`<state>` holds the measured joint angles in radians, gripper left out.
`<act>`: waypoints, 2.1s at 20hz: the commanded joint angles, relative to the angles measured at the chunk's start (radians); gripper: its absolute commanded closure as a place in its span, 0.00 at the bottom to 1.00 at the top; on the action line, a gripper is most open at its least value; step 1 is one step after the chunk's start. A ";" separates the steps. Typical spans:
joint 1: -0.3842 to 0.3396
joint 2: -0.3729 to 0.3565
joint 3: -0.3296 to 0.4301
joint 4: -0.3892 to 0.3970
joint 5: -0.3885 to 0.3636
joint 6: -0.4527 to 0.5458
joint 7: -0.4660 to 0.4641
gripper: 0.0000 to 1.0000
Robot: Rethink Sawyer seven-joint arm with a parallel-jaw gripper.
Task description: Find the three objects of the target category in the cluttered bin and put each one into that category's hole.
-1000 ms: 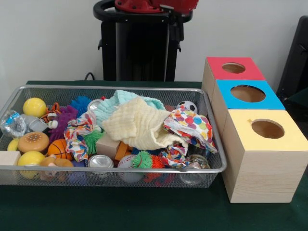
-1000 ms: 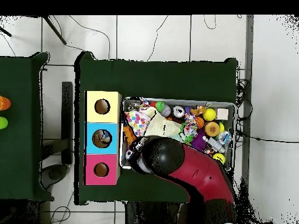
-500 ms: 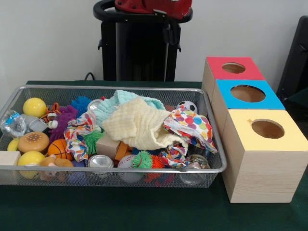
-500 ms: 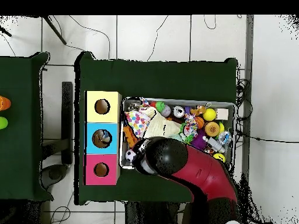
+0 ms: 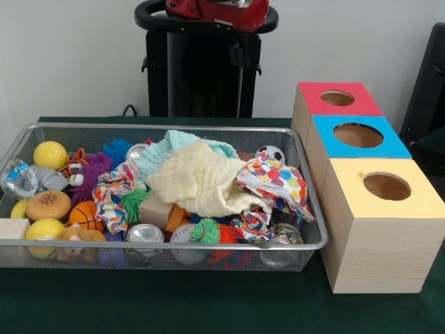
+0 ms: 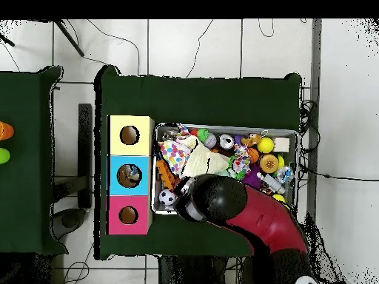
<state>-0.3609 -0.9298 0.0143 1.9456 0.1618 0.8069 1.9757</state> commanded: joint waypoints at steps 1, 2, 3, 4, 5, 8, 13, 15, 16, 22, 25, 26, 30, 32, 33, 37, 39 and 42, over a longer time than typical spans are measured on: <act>-0.098 0.088 0.129 0.099 -0.093 -0.101 -0.183 1.00; -0.105 0.093 0.131 0.093 -0.102 -0.098 -0.182 1.00; -0.110 0.101 0.135 0.083 -0.113 -0.095 -0.180 1.00; -0.115 0.108 0.139 0.073 -0.124 -0.092 -0.178 1.00; -0.118 0.117 0.144 0.060 -0.132 -0.088 -0.174 1.00; -0.127 0.133 0.162 0.023 -0.155 -0.070 -0.159 1.00; -0.139 0.140 0.189 -0.035 -0.180 -0.010 -0.148 1.00; -0.142 0.125 0.199 -0.035 -0.184 0.011 -0.150 1.00; -0.143 0.116 0.205 -0.031 -0.184 0.019 -0.151 1.00; -0.193 0.071 0.226 -0.056 -0.220 0.131 -0.206 1.00; -0.228 0.083 0.243 -0.090 -0.251 0.169 -0.234 1.00; -0.241 0.089 0.250 -0.101 -0.261 0.182 -0.243 1.00; -0.285 0.109 0.278 -0.152 -0.310 0.229 -0.283 1.00; -0.305 0.116 0.292 -0.169 -0.337 0.234 -0.299 1.00; -0.315 0.120 0.300 -0.177 -0.352 0.238 -0.304 1.00; -0.350 0.145 0.328 -0.206 -0.398 0.240 -0.322 1.00; -0.363 0.154 0.342 -0.214 -0.417 0.237 -0.321 1.00; -0.360 0.167 0.352 -0.226 -0.456 0.203 -0.299 1.00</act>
<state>-0.6991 -0.8219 0.2494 1.7922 -0.1833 0.9695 1.9743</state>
